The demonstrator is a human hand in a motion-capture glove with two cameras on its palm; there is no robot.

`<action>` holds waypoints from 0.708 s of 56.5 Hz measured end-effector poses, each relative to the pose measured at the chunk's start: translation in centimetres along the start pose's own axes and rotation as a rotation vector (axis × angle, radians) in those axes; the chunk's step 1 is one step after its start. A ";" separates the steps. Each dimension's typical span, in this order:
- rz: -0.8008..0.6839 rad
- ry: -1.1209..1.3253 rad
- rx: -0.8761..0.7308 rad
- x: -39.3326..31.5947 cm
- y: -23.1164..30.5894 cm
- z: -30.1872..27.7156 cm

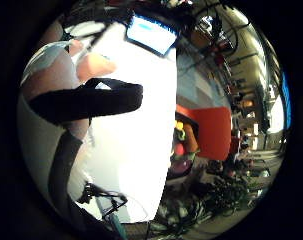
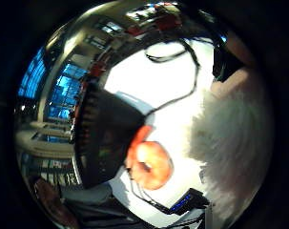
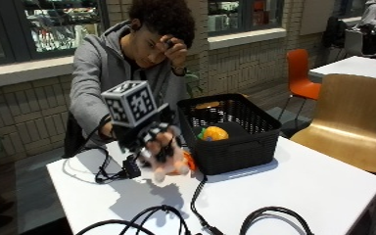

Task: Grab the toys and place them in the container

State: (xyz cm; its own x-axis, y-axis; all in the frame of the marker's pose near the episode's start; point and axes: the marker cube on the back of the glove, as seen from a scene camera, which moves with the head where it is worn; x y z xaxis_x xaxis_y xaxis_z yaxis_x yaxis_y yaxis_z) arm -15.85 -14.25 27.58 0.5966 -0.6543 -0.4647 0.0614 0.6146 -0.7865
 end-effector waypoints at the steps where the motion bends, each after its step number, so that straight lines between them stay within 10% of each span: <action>1: -0.019 -0.011 0.013 -1.2 -0.1 -0.7; 20: -0.624 0.103 -0.024 -22.6 -1.4 -7.3; 40: -0.596 0.084 -0.243 -27.8 -2.2 -7.0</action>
State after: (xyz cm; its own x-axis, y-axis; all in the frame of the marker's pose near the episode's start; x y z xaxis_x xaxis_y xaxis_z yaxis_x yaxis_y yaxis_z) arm -38.17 -0.47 39.43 0.4509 -0.8908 0.0571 0.1737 0.0248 -0.9845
